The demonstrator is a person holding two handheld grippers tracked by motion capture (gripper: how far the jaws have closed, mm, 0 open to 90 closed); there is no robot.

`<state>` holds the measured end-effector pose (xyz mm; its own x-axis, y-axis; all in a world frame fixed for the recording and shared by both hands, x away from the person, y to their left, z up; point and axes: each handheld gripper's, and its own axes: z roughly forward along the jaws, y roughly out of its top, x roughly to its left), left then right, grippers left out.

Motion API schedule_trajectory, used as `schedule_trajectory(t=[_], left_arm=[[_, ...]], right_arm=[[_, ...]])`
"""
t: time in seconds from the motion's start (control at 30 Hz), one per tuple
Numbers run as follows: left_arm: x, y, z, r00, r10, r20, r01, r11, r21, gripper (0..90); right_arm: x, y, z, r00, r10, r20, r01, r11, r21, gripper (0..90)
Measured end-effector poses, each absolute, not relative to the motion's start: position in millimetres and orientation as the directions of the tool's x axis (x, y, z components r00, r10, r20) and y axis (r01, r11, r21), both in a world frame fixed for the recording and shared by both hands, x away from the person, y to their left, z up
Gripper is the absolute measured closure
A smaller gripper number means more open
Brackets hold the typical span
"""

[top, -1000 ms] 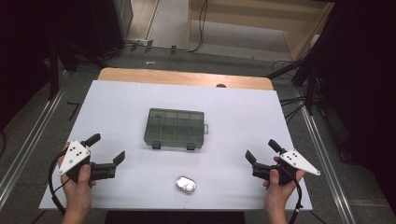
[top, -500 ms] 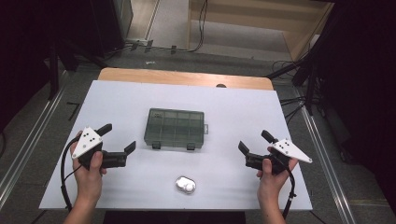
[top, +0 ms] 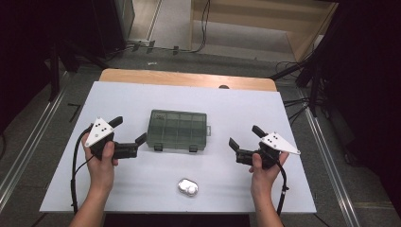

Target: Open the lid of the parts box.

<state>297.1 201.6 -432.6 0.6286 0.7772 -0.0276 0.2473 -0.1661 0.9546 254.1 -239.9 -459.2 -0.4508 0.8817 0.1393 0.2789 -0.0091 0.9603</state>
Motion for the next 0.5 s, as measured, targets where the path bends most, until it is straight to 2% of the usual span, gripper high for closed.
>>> schedule_trajectory(t=[0.27,0.33,0.37,0.5], left_arm=[[310.0,197.2,-435.5,0.646,0.761,-0.062,0.262,-0.144,0.954,0.0],[310.9,196.9,-435.3,0.641,0.765,-0.062,0.261,-0.141,0.955,6.8],[312.1,197.5,-435.3,0.627,0.776,-0.071,0.266,-0.127,0.956,11.3],[312.8,199.7,-437.4,0.633,0.768,-0.093,0.273,-0.109,0.956,12.3]], right_arm=[[265.8,-227.0,-457.1,-0.511,0.845,0.154,0.287,-0.001,0.958,0.0],[267.7,-225.8,-456.6,-0.542,0.824,0.165,0.29,-0.001,0.957,0.0],[271.0,-221.4,-455.7,-0.553,0.816,0.167,0.29,0.0,0.957,17.7],[277.9,-217.7,-457.7,-0.564,0.804,0.191,0.305,-0.013,0.952,18.4]])
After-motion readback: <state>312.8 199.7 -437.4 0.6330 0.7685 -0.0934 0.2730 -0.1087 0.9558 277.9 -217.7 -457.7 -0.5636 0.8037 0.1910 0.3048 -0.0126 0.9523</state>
